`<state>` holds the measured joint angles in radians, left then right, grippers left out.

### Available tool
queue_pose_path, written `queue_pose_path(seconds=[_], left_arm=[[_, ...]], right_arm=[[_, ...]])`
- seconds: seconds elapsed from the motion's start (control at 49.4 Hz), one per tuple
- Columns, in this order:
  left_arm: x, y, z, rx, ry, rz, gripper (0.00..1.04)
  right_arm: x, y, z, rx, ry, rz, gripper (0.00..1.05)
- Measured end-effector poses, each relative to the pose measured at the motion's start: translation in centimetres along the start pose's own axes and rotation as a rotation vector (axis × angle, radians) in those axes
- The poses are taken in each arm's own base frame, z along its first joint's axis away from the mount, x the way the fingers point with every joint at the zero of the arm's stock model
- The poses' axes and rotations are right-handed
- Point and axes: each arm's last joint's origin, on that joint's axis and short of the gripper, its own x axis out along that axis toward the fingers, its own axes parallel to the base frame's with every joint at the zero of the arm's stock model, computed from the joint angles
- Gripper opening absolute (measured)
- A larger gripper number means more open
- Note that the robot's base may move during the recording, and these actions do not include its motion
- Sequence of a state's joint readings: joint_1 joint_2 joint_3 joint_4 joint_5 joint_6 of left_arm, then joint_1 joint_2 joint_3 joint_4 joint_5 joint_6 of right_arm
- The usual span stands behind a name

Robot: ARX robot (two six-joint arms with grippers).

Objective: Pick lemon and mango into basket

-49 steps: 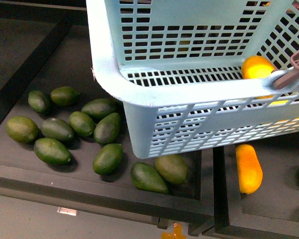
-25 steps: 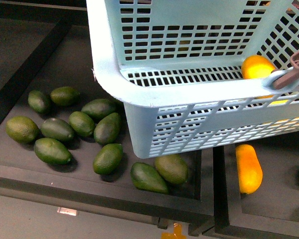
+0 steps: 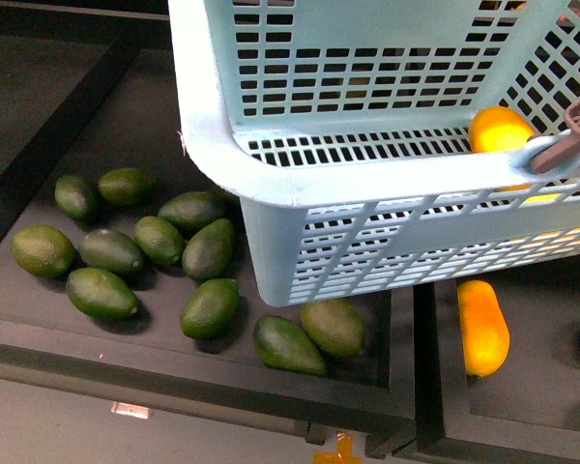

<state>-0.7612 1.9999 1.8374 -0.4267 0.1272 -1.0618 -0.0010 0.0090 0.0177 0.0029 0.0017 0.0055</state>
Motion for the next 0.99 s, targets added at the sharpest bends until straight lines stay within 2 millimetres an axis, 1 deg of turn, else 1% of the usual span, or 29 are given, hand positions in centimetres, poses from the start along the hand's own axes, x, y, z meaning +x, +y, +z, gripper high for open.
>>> queue_pose_path(seconds=[0.081,0.122,0.182,0.263,0.324,0.344,0.385,0.486,0.587,0.608,0.648,0.668,0.749,0.83,0.992], left_arm=[[0.0,0.0,0.0,-0.002,0.001,0.0,0.06],[0.0,0.0,0.0,-0.002,0.001,0.0,0.06],[0.0,0.0,0.0,-0.002,0.0,0.0,0.06],[0.0,0.0,0.0,0.0,0.0,0.0,0.06],[0.0,0.0,0.0,-0.001,0.0,0.0,0.06],[0.0,0.0,0.0,-0.001,0.0,0.0,0.06],[0.0,0.0,0.0,-0.001,0.0,0.0,0.06],[0.0,0.0,0.0,-0.001,0.0,0.0,0.06],[0.0,0.0,0.0,-0.001,0.0,0.0,0.06],[0.0,0.0,0.0,-0.001,0.0,0.0,0.06],[0.0,0.0,0.0,-0.002,0.0,0.0,0.06],[0.0,0.0,0.0,-0.001,0.0,0.0,0.06],[0.04,-0.14,-0.25,0.004,0.002,-0.001,0.06],[0.08,-0.35,-0.63,0.011,0.019,-0.01,0.06],[0.07,-0.4,-0.7,-0.003,0.037,-0.02,0.06]], right_arm=[[-0.01,0.0,0.0,0.0,0.0,0.0,0.02],[-0.01,0.0,0.0,-0.001,0.0,0.0,0.06],[-0.01,0.0,0.0,-0.001,-0.001,0.0,0.17],[-0.01,0.0,0.0,-0.001,-0.001,0.0,0.28],[-0.01,0.0,0.01,-0.001,-0.001,0.0,0.38],[-0.01,0.0,0.01,-0.001,-0.001,0.0,0.39],[-0.01,0.0,0.01,-0.001,-0.001,0.0,0.46],[-0.02,0.0,0.01,-0.001,-0.002,0.0,0.7],[-0.02,0.0,0.01,-0.001,-0.002,0.0,0.87],[-0.02,0.0,0.01,-0.001,-0.002,0.0,0.88],[-0.02,0.0,0.01,0.0,-0.002,-0.001,0.96],[-0.02,0.0,0.01,0.0,-0.002,-0.002,0.98],[-0.02,0.0,0.01,0.0,-0.002,-0.002,0.96],[-0.02,0.0,0.01,0.0,-0.002,-0.001,0.96],[-0.02,0.0,0.01,-0.001,-0.002,-0.001,0.96]])
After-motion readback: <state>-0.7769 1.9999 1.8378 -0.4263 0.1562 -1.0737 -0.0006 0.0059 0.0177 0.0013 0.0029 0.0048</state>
